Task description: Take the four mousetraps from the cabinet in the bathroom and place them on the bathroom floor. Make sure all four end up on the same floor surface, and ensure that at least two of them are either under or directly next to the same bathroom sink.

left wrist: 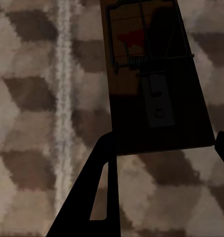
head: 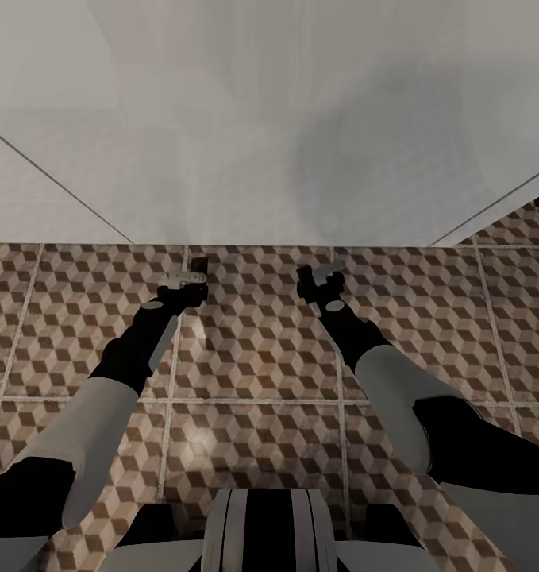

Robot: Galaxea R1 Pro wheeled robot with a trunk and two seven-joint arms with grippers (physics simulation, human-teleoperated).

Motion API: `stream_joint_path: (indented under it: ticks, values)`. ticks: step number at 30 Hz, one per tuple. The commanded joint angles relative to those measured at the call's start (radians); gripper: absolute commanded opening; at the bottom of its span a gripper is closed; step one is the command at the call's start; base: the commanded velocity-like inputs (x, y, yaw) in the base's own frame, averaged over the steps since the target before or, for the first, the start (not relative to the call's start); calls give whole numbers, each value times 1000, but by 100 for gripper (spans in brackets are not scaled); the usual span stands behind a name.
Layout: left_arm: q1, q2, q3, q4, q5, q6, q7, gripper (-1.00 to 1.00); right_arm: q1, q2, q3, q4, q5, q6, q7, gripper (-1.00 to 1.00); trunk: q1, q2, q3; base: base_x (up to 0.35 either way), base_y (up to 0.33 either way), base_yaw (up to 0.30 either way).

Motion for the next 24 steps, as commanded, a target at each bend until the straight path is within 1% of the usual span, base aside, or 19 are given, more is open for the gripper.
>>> stream_joint_path:
  ticks: [1,10,16,24]
  values:
    - [0,1,-5,-1,6,5,9,-100,-1,0,4,1,5,-4,-7,100,0,0,0,0,0,0]
    - [0,1,-4,8,6,3,9,-100,-1,0,5,1,5,-15,-7,100,0,0,0,0,0,0]
    - [0,1,-1,13,6,2,9,-100,-1,0,8,1,5,-46,-7,100,0,0,0,0,0,0]
    - [0,1,2,25,7,2,10,-100,-1,0,10,2,5,-57,-3,100,0,0,0,0,0,0]
